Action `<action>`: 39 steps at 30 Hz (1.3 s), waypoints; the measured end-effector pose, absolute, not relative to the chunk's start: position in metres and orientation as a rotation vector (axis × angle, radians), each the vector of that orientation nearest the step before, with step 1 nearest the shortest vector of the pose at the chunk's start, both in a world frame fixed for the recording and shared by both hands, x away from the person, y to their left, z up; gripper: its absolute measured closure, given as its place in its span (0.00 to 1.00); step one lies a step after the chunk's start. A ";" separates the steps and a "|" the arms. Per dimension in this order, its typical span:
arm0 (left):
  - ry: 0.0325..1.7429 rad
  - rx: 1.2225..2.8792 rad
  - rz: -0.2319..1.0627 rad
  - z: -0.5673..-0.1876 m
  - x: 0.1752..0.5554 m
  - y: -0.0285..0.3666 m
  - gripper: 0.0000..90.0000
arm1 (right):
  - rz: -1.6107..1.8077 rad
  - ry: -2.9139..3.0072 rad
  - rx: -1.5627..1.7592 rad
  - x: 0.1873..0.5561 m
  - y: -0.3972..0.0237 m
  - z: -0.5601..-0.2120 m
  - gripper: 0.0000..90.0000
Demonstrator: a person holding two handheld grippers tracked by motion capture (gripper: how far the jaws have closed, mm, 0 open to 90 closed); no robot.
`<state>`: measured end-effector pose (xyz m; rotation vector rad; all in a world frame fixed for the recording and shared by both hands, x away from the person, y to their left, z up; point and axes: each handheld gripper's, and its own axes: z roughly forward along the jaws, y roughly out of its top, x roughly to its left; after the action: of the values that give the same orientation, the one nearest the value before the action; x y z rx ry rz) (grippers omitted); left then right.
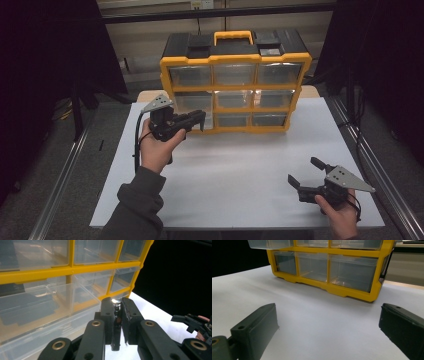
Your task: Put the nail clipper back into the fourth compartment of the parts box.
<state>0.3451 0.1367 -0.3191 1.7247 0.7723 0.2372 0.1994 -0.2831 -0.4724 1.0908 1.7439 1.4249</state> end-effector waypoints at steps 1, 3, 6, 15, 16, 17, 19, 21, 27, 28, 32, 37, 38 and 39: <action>0.772 1.729 0.239 -0.318 0.346 0.137 0.90 | 1.425 1.744 1.091 0.199 -0.283 -0.472 0.02; 0.768 1.714 0.230 -0.317 0.347 0.137 0.90 | 1.425 1.744 1.091 0.199 -0.283 -0.472 0.02; 0.762 1.709 0.233 -0.314 0.348 0.138 0.90 | 1.425 1.745 1.088 0.200 -0.283 -0.472 0.02; 0.767 1.703 0.230 -0.309 0.353 0.137 0.90 | 1.426 1.744 1.090 0.199 -0.283 -0.472 0.02; 0.769 1.702 0.237 -0.308 0.354 0.136 0.90 | 1.426 1.744 1.091 0.199 -0.283 -0.472 0.02; 0.770 1.711 0.243 -0.307 0.354 0.137 0.90 | 1.427 1.744 1.092 0.199 -0.283 -0.472 0.02; 0.772 1.708 0.249 -0.305 0.355 0.137 0.90 | 1.427 1.745 1.091 0.199 -0.283 -0.472 0.02; 0.778 1.709 0.253 -0.302 0.356 0.137 0.90 | 1.427 1.744 1.091 0.199 -0.283 -0.472 0.02; 0.778 1.697 0.249 -0.300 0.360 0.137 0.90 | 1.426 1.744 1.087 0.199 -0.283 -0.472 0.02; 0.787 1.698 0.254 -0.299 0.360 0.137 0.90 | 1.426 1.745 1.086 0.200 -0.283 -0.472 0.02; 0.784 1.697 0.263 -0.298 0.363 0.137 0.90 | 1.428 1.745 1.089 0.199 -0.283 -0.472 0.02; 0.799 1.693 0.277 -0.296 0.366 0.137 0.90 | 1.429 1.745 1.091 0.199 -0.283 -0.472 0.02; 0.793 1.685 0.269 -0.296 0.367 0.137 0.90 | 1.429 1.746 1.090 0.199 -0.283 -0.472 0.02; 0.799 1.684 0.272 -0.295 0.368 0.137 0.90 | 1.432 1.746 1.089 0.199 -0.283 -0.472 0.02</action>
<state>0.3677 0.1373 -0.2949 1.6842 0.7995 0.2722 0.1994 -0.2830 -0.4724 1.0893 1.7456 1.4319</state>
